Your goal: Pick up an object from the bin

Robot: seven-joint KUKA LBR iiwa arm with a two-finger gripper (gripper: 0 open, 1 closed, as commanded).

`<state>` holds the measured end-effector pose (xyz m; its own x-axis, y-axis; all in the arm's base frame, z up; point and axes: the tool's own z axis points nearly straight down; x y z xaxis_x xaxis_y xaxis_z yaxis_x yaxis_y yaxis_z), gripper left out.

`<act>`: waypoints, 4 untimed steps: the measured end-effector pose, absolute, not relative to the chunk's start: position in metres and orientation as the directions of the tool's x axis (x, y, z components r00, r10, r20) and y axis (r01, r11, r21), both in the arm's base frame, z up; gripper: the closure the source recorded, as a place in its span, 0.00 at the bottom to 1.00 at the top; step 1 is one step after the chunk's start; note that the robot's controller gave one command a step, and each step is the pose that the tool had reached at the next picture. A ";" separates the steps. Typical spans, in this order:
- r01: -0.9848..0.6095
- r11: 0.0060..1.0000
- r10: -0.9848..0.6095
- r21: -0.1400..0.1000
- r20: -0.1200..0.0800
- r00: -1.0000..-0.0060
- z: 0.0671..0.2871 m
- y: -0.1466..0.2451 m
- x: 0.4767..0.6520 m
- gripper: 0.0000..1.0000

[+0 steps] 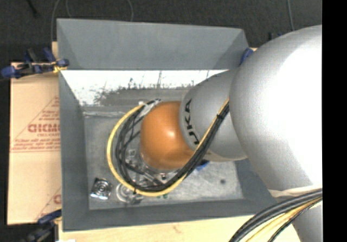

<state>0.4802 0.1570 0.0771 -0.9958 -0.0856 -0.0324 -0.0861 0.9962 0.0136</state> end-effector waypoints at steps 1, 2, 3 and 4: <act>-0.293 0.956 -0.293 0.000 -0.037 -0.955 0.078 0.172 0.484 0.00; -0.292 0.956 -0.292 0.002 -0.011 -0.956 0.078 0.172 0.478 1.00; -0.285 0.958 -0.285 0.002 -0.004 -0.958 0.087 0.172 0.479 1.00; -0.277 0.961 -0.277 -0.001 -0.010 -0.961 0.178 0.172 0.482 1.00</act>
Offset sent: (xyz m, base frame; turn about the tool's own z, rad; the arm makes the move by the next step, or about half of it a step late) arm -0.0073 0.0135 -0.0071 -0.2170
